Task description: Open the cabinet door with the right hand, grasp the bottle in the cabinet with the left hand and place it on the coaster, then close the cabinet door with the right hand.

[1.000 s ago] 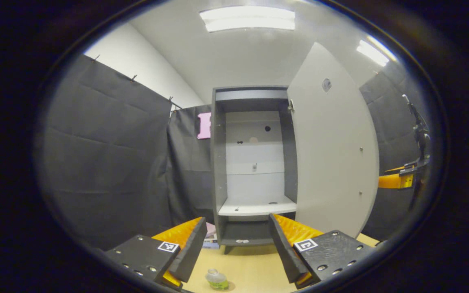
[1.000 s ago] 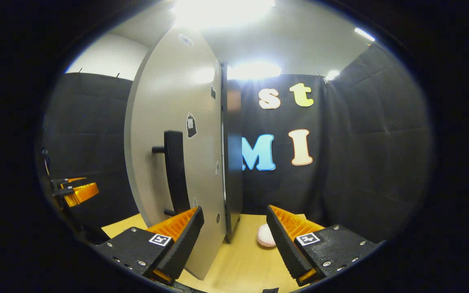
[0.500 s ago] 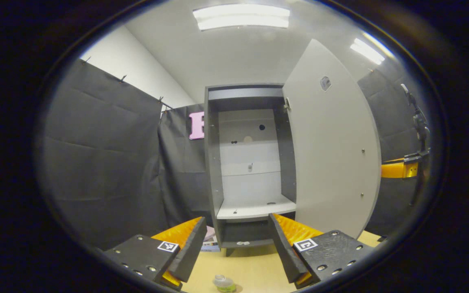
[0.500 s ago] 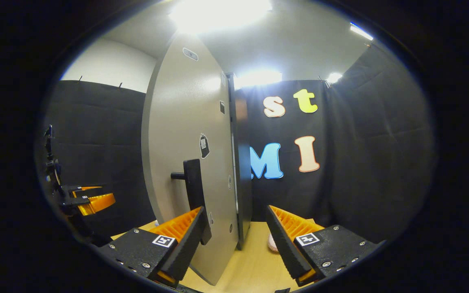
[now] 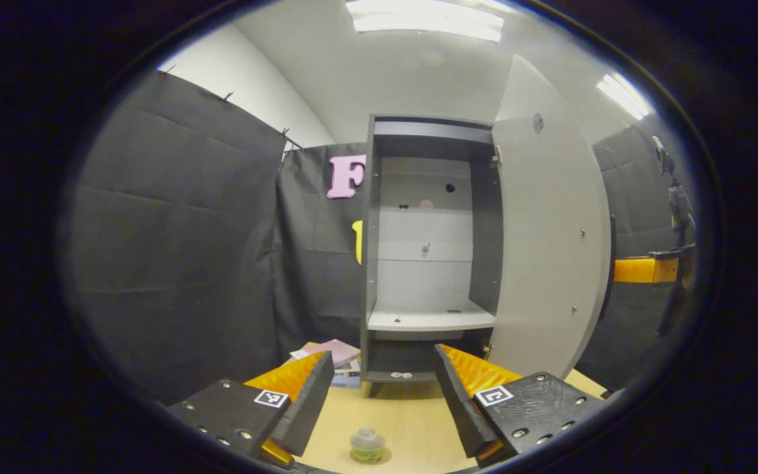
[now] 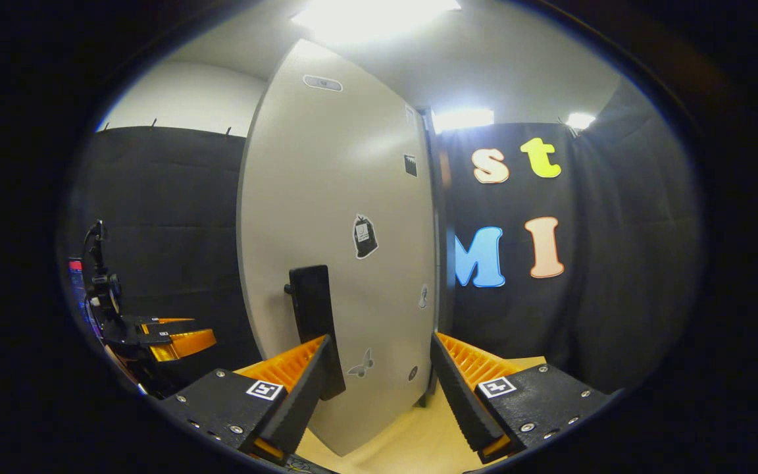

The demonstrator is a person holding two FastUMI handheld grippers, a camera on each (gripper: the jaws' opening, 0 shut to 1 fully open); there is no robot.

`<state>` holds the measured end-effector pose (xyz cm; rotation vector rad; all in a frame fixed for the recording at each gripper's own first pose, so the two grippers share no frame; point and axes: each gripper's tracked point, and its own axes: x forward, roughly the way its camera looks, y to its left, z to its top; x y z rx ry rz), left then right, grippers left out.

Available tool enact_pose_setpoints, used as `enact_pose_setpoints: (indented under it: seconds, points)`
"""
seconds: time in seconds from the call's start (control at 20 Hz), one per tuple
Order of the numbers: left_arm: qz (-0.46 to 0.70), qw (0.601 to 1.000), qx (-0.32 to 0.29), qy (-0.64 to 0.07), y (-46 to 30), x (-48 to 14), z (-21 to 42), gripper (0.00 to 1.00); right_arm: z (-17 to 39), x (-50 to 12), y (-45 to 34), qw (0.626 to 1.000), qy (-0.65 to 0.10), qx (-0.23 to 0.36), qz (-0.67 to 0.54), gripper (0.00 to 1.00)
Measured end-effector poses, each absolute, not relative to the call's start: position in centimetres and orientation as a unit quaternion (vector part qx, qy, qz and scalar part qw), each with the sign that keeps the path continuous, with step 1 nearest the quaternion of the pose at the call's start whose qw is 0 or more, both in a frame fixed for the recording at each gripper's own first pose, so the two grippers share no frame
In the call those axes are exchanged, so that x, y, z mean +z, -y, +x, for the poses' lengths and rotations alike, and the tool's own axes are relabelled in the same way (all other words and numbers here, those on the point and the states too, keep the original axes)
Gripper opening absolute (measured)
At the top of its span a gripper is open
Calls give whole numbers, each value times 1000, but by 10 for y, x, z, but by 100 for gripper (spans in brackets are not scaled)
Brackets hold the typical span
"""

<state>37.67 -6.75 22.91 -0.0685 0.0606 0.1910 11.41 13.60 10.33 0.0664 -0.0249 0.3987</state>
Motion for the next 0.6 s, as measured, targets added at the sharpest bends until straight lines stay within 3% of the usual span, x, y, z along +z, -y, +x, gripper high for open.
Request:
enact_pose_setpoints:
  seconds: [0.25,0.4,0.6]
  points:
    - [-9,992,120,-43,35,223,376,87,123,106,-174,975,14,217,36,92]
    - [-9,992,114,-49,27,220,379,90,130,113,-188,976,23,214,28,92]
    - [-6,993,105,-49,17,217,389,87,139,113,-210,976,23,212,32,92]
